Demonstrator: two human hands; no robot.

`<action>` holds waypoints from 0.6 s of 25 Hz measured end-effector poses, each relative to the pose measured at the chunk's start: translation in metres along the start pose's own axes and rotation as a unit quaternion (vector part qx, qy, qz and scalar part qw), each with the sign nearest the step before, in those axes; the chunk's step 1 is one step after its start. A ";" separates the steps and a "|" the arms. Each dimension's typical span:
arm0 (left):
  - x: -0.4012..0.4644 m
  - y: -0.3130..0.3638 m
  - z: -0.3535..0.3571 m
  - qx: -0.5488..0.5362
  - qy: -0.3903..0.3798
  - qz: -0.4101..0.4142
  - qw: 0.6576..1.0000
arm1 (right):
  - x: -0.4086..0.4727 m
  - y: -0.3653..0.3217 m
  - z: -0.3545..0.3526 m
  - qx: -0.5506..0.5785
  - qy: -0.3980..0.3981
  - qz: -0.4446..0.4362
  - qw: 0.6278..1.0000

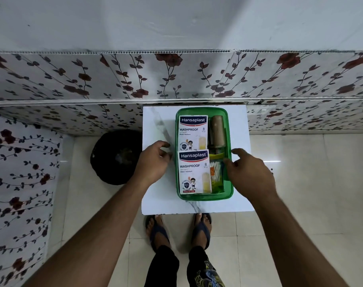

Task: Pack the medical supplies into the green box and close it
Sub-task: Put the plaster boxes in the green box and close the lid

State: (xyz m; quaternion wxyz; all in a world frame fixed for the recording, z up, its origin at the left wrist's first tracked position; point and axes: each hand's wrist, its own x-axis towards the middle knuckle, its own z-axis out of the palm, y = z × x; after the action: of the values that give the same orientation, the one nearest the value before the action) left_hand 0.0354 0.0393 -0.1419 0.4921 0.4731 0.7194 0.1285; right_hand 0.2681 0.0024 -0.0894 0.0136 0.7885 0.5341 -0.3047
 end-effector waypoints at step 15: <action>0.013 0.004 0.031 0.171 0.029 0.010 0.985 | -0.005 0.026 -0.021 0.033 0.057 -0.046 0.997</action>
State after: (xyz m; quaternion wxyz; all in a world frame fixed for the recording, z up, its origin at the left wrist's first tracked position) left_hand 0.0625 0.0429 -0.1622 0.3817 0.5530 0.7403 0.0223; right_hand 0.2986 -0.0058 -0.0775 -0.0573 0.7791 0.5594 -0.2772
